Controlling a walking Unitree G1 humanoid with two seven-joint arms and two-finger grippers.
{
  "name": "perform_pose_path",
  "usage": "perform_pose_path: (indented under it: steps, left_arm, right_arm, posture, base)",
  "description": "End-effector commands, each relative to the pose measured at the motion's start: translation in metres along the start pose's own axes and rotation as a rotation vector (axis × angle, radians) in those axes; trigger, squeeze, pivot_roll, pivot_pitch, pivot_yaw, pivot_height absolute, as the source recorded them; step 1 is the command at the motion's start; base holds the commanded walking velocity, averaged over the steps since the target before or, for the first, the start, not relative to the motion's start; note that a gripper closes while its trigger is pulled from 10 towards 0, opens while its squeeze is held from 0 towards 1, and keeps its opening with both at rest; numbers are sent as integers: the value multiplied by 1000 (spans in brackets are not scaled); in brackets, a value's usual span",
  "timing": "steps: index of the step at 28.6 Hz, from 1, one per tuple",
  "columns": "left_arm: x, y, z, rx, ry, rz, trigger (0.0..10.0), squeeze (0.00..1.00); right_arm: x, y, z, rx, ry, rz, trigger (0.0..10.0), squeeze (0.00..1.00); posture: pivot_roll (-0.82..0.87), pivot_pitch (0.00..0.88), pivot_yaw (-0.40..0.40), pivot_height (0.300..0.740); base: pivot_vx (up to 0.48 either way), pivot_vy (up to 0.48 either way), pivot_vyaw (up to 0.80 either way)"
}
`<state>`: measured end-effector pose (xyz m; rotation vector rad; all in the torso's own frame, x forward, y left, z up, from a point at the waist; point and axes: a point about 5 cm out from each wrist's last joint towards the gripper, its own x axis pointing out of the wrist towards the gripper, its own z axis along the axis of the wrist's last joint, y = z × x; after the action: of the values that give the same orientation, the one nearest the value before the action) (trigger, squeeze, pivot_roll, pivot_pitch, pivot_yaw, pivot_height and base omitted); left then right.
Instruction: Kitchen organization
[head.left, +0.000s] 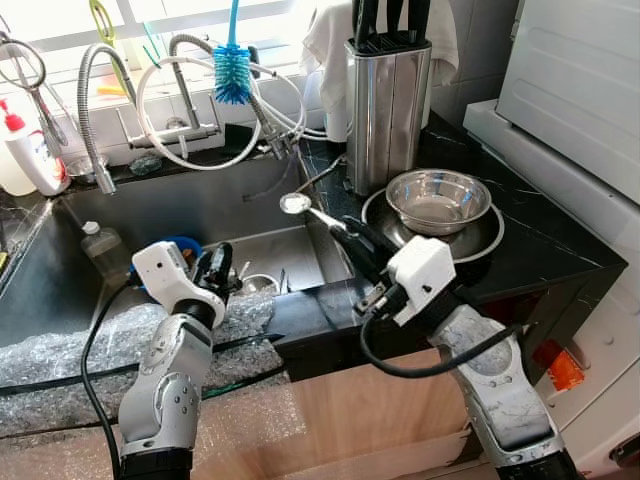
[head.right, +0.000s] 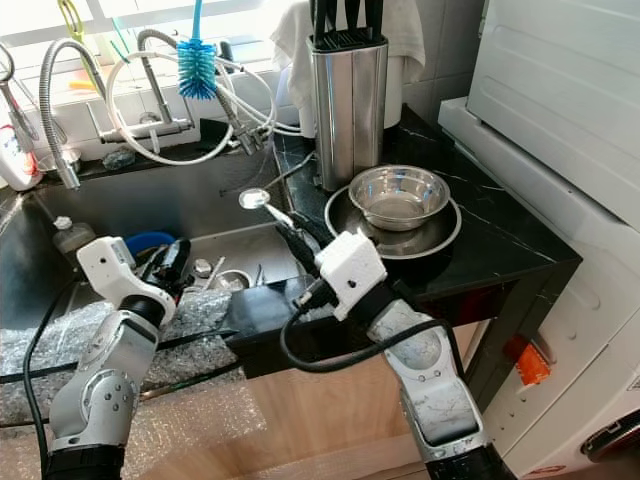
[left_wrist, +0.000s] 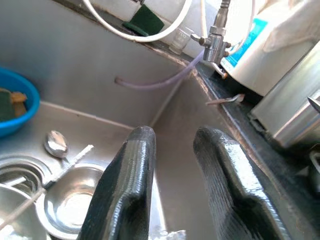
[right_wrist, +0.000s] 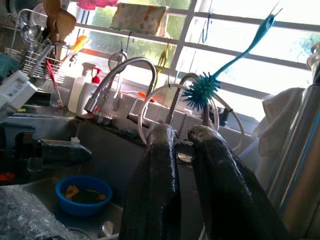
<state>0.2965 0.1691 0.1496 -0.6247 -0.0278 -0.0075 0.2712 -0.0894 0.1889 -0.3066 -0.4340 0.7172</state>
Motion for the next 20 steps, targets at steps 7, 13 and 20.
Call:
perform_pose_path:
  steps: [7, 13, 20]
  left_arm:
    - [6, -2, 7, -135, 23, -15, 10000, 0]
    - [9, -10, 9, -213, 61, -68, 10000, 0]
    - [14, -17, 16, -303, 57, -104, 10000, 1000]
  right_arm:
    - [-2, 14, -1, 5, -28, 74, 10000, 0]
    - [-1, 19, 0, 15, -46, 86, 10000, 0]
    - [-1, 20, 0, 9, -48, 90, 10000, 0]
  posture:
    - [-97, 0, 122, 740]
    - [-96, 0, 123, 740]
    - [-99, 0, 127, 740]
  base:
    - [0, 0, 0]
    - [0, 0, 0]
    - [0, 0, 0]
